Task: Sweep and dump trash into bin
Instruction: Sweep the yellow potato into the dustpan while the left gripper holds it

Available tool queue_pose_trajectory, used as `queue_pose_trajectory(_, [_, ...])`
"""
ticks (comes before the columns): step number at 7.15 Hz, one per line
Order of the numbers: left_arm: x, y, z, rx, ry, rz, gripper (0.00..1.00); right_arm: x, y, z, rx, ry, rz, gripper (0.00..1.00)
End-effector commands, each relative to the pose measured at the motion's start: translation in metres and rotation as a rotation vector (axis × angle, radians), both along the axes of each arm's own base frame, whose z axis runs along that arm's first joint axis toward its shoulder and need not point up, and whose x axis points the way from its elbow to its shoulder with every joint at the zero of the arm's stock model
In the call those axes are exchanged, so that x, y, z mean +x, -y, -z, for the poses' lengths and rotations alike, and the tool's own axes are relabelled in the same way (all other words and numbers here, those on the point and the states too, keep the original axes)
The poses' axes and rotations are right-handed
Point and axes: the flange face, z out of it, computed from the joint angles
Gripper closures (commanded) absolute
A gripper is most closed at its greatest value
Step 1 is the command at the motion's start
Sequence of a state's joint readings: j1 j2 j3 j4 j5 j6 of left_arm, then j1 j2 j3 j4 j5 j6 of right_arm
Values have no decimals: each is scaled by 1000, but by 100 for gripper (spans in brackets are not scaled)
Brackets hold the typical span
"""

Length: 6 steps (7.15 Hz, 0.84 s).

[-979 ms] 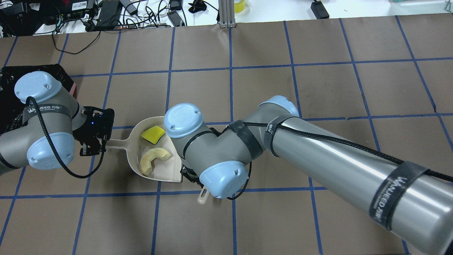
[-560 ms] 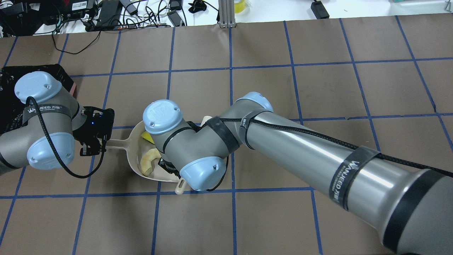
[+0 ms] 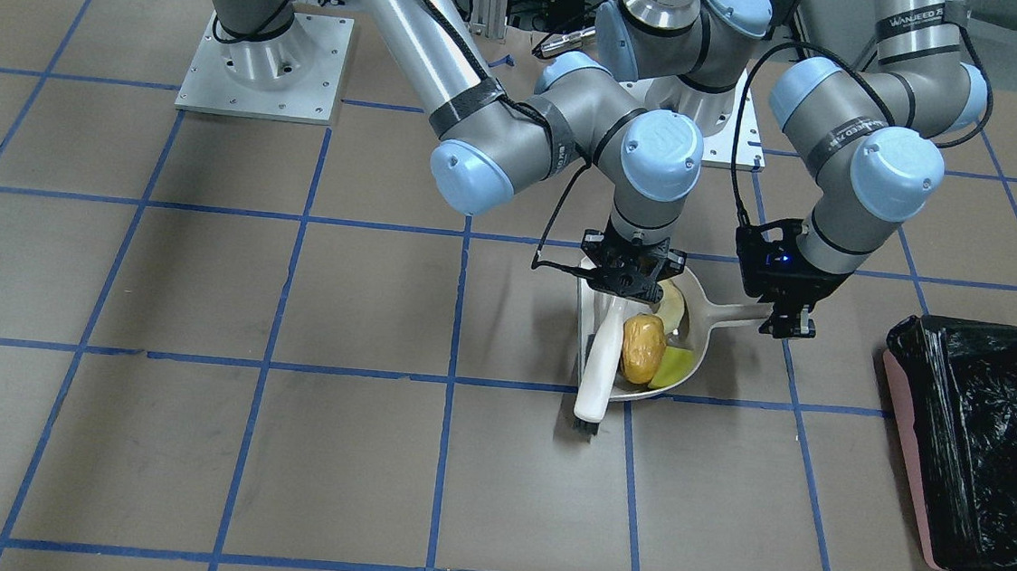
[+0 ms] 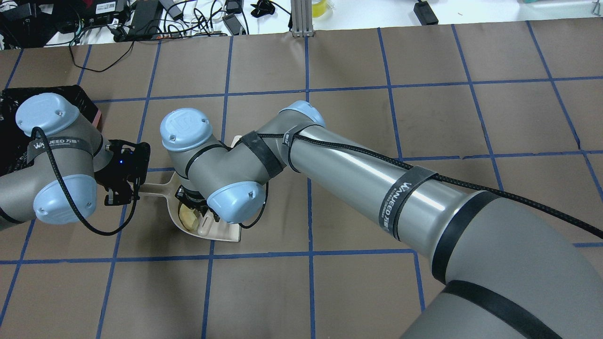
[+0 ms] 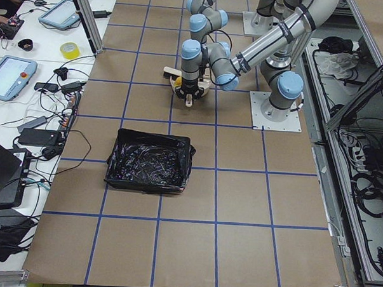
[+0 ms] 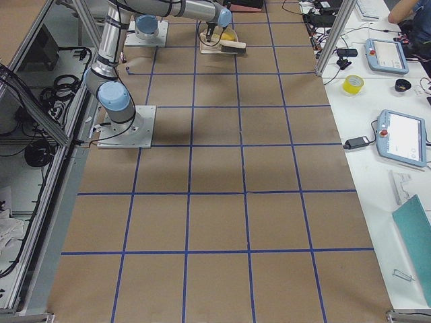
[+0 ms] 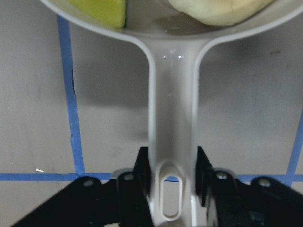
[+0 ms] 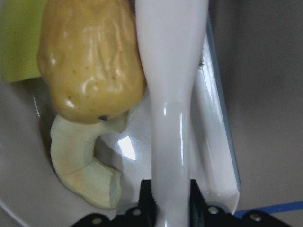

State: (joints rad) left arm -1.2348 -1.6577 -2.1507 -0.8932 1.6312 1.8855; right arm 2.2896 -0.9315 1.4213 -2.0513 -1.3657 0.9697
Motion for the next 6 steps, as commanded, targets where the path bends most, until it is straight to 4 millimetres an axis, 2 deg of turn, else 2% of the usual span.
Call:
queue_pose_trajectory(1, [4, 2, 0, -19, -44, -15, 100, -5, 0, -3, 2, -41, -27, 98])
queue_pose_trajectory(3, [7, 2, 2, -24, -80, -29, 100, -31, 1, -34, -34, -138, -132, 98])
queue_pose_trajectory(5, [9, 3, 3, -27, -82, -33, 100, -56, 20, -49, -69, -188, -132, 98])
queue_pose_trajectory(6, [10, 4, 3, -30, -86, -36, 100, -77, 38, -59, -74, -185, -113, 98])
